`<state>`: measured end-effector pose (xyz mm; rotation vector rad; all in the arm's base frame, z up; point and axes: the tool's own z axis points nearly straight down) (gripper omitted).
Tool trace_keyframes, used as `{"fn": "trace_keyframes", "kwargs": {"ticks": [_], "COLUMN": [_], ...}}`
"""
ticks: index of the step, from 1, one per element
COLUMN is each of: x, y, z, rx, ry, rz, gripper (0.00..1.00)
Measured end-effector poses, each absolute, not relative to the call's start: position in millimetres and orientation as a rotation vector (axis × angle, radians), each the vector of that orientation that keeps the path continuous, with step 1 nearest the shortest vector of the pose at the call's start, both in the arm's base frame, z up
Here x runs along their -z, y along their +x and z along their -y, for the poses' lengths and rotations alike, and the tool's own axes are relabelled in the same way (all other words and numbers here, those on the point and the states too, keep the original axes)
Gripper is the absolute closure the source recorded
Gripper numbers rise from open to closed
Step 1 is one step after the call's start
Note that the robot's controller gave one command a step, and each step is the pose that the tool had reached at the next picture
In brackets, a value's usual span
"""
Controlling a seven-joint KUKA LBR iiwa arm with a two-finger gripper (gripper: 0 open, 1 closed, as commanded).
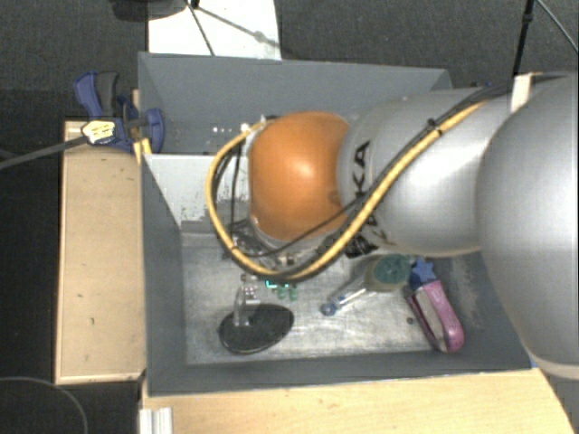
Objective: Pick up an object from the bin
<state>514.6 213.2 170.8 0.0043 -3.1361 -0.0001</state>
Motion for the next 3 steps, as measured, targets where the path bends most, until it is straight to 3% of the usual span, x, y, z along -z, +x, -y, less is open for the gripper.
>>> {"fn": "trace_keyframes", "kwargs": {"ticks": [1, 2, 3], "x": [-97.3, -96.1, -294.2], "y": [511.8, 509.6, 519.0], "z": [-193.0, -193.5, -150.1], "rx": [0.017, 0.017, 0.001], "ry": [-0.144, -0.153, 0.434], "rz": [3.151, 3.14, 3.121], "gripper": [0.0, 1.0, 1.0]}}
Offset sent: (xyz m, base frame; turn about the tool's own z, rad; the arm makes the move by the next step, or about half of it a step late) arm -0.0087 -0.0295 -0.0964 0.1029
